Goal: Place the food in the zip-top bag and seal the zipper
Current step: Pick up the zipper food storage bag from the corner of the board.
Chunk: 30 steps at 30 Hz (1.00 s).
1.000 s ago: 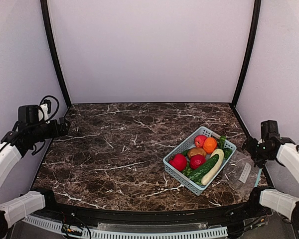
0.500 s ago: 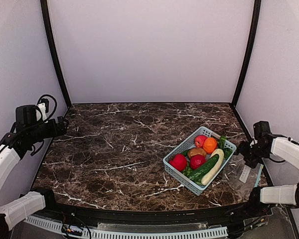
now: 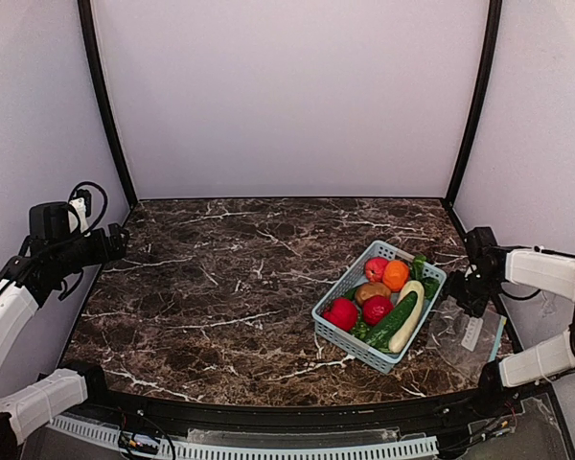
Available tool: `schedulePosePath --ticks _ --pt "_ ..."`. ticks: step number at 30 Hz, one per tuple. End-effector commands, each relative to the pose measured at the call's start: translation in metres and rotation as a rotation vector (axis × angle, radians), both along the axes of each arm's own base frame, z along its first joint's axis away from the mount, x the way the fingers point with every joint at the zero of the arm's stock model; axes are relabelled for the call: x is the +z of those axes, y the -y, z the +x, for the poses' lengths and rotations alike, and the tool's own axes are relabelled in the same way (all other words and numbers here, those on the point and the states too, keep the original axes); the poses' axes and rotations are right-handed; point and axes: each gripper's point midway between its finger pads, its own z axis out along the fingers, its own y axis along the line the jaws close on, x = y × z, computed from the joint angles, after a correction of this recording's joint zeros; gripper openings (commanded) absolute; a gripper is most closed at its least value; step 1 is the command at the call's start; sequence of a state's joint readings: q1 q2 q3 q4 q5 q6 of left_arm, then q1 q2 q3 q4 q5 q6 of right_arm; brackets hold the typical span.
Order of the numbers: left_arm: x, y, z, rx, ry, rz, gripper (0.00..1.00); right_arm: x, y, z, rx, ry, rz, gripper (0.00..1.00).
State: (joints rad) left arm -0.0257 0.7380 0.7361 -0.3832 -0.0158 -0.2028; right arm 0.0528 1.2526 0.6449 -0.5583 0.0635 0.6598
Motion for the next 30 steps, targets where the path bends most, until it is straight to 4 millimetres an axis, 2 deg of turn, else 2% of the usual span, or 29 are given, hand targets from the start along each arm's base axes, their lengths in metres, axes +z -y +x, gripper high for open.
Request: schedulePosePath --ticks 1,5,13,16,18,23,27,29,30 --pt "-0.004 -0.002 -0.003 0.008 -0.009 0.002 1.0 -0.004 0.015 -0.002 -0.028 -0.044 -0.111 0.71" --pt "-0.005 -0.002 -0.004 0.008 -0.009 -0.001 1.0 -0.006 0.023 -0.003 -0.041 -0.064 -0.166 0.71" --pt "-0.005 0.001 -0.004 0.0 -0.005 -0.015 1.0 -0.015 0.021 0.004 -0.028 -0.063 -0.164 0.69" --pt "-0.005 0.001 -0.004 0.001 -0.006 -0.016 1.0 -0.019 0.018 0.006 -0.021 -0.056 -0.145 0.62" --pt "-0.005 0.0 -0.003 0.004 -0.008 -0.015 1.0 -0.018 0.016 0.008 -0.018 -0.043 -0.135 0.54" --pt "-0.006 -0.002 -0.003 0.017 -0.009 -0.019 1.0 -0.008 0.015 0.01 -0.029 0.027 -0.122 0.25" --pt "-0.009 0.001 -0.001 0.005 -0.013 -0.027 1.0 0.003 0.018 0.009 -0.042 0.075 -0.13 0.09" --pt "-0.009 0.008 0.0 -0.032 -0.015 -0.047 1.0 0.01 0.019 0.009 -0.047 0.103 -0.131 0.01" --pt "-0.01 0.009 0.0 -0.037 -0.016 -0.048 1.0 0.013 0.019 0.009 -0.048 0.115 -0.13 0.0"
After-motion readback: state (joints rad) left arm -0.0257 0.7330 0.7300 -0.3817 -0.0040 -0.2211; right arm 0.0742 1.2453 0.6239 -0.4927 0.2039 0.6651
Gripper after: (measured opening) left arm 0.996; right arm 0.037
